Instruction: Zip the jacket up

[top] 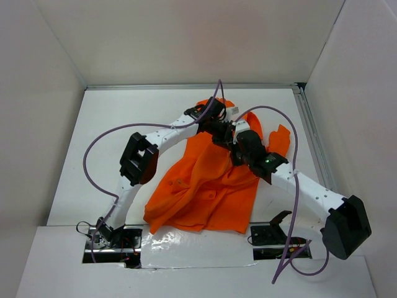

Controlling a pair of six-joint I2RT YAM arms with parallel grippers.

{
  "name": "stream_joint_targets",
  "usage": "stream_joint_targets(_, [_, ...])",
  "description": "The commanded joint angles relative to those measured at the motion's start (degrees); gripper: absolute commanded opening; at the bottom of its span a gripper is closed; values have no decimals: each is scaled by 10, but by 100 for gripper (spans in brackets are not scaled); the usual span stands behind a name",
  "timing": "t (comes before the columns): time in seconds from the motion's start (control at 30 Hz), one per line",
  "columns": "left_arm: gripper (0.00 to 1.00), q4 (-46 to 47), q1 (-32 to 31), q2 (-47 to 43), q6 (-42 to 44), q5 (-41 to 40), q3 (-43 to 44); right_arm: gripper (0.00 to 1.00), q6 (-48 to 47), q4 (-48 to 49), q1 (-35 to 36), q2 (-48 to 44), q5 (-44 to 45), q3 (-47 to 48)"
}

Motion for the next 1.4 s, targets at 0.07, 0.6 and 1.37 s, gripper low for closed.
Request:
stream_joint_targets(0.07, [0,42,5,-33,7,-21,5,0,23,-1,40,16,-24,14])
stream_joint_targets(0.6, [99,13,17,-72,42,-47,11,0,105,-34,83,17,32,34])
stream_joint_targets(1.37, [97,88,-55,-363,106,-190,-380,0,124,-66,27,-3,0,105])
